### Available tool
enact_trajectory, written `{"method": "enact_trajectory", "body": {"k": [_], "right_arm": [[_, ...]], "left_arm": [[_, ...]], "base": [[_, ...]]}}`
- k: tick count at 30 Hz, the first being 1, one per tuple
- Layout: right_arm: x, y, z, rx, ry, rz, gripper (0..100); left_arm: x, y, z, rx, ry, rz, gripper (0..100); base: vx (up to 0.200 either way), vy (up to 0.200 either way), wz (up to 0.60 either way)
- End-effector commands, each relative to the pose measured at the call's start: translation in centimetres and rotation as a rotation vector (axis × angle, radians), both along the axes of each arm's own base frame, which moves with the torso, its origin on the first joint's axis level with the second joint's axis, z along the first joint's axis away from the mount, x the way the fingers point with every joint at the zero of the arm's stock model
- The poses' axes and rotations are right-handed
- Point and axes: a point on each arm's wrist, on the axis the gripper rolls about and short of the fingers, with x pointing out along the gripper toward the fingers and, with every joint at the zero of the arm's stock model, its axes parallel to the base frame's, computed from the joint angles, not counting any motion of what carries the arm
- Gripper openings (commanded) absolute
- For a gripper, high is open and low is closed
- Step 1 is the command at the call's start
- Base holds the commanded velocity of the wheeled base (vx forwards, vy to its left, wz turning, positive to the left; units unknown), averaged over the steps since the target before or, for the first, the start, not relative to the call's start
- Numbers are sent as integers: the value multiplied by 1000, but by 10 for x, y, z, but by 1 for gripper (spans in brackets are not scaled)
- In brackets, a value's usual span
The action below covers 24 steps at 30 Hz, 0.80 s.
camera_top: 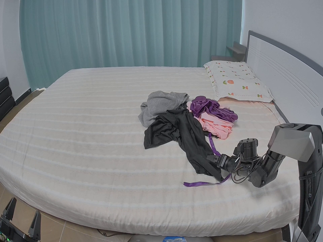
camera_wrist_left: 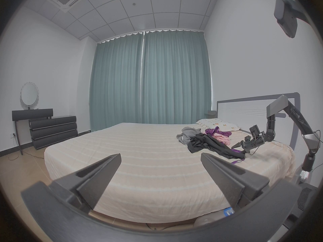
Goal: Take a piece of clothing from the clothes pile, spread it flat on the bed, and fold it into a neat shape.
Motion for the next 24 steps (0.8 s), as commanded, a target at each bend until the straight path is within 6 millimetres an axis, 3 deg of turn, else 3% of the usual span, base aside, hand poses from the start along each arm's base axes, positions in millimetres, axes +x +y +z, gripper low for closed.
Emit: {"method": "enact_trajectory", "body": {"k": [1,8,9,17,20,24], "right_arm": [[2,-2,-6,-5,8,-4,100],[-3,8,-20,-14,39,40,100],[-3,8,-20,-14,37,41,0],[-6,13,-25,-58,7,106,0],[-4,15,-18,-50,-41,112,0],[1,15,8,-15,-130,102,0]], "left_arm": [[0,0,-5,0,6,0,100],[0,0,-5,0,6,0,100],[0,0,-5,0,6,2,100],[0,0,-5,0,6,2,100],[0,0,-5,0,6,0,100],[0,0,-5,0,6,0,100]], "base": [[0,0,0],[0,0,0],[0,0,0],[0,0,0],[0,0,0],[0,0,0]]}}
